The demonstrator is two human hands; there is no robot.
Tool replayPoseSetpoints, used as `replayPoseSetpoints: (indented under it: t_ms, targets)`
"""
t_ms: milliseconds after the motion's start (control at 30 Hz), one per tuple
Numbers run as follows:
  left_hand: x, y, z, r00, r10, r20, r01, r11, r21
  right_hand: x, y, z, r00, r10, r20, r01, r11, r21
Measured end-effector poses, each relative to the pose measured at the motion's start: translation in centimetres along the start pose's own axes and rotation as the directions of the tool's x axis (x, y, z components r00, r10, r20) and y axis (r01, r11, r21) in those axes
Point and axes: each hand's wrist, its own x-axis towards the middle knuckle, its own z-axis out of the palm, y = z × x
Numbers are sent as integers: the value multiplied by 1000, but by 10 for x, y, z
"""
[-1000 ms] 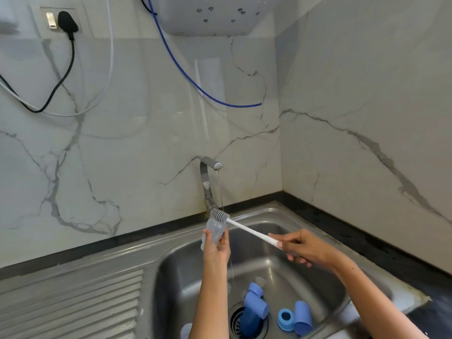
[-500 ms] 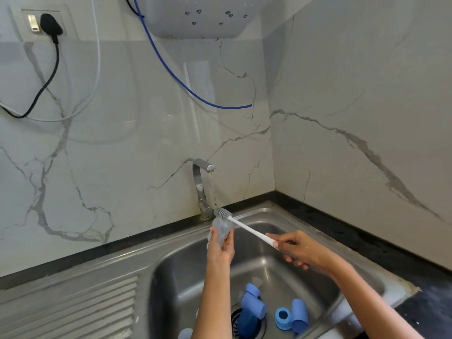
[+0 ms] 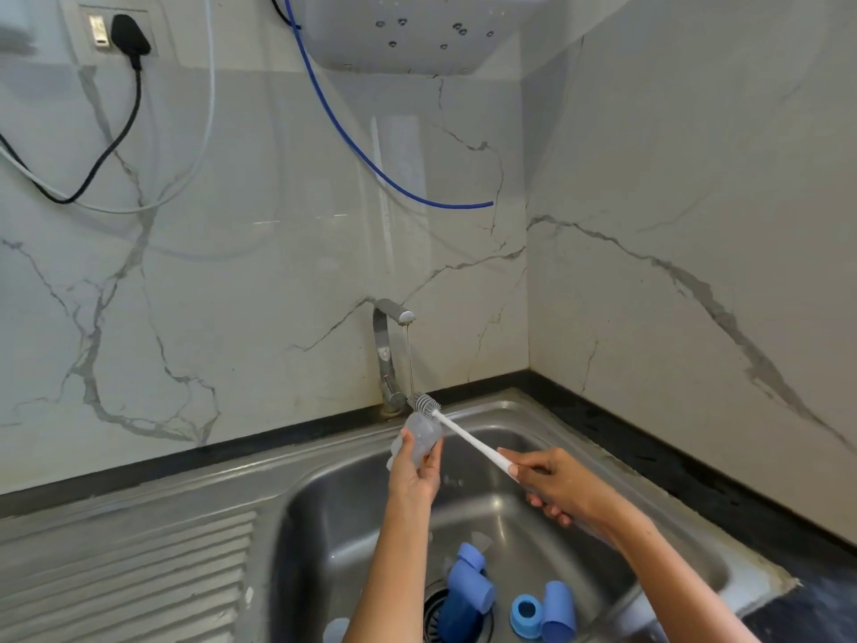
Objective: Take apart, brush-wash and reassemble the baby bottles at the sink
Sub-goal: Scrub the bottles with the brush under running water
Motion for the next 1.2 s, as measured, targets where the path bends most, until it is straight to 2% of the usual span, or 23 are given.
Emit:
replayPoseSetpoints:
  t_ms: [67, 200, 267, 400, 533, 700, 867, 1000, 1100, 1200]
  targets:
    - [1, 0, 1, 1000, 25, 2, -25, 1000, 13, -1, -2, -5, 999, 31, 8, -31, 999, 34]
    - [3, 17, -2, 993, 113, 33, -115, 992, 60, -13, -4, -29, 990, 89, 111, -102, 988, 114]
    - [7, 28, -6, 990, 136, 34, -140, 969, 205, -15, -3, -34, 994, 68, 89, -77, 992, 104]
    - [5, 35, -5, 997, 75, 27, -79, 888, 453, -13, -5, -30, 999, 28, 43, -32, 996, 84]
    - [2, 29, -2, 977, 209, 30, -190, 811, 553, -13, -7, -25, 996, 36, 81, -44, 994, 100]
    - [2, 25, -3, 965, 261, 21, -224, 780, 584, -5, -11, 0, 999, -32, 41, 30, 998, 48]
    - [6, 34, -4, 904, 413, -109, -301, 797, 524, -12, -9, -21, 990, 38, 135, -50, 994, 92]
    - [1, 23, -1, 918, 396, -34, -298, 742, 600, -7, -9, -8, 998, -3, 68, 0, 999, 50]
    - [2, 15, -3, 920, 392, -31, -289, 728, 622, 0, -9, 5, 999, -24, 24, 24, 1000, 6]
    - [7, 25, -6, 892, 442, -93, -312, 752, 580, -3, -9, -9, 993, 23, 113, -27, 999, 38]
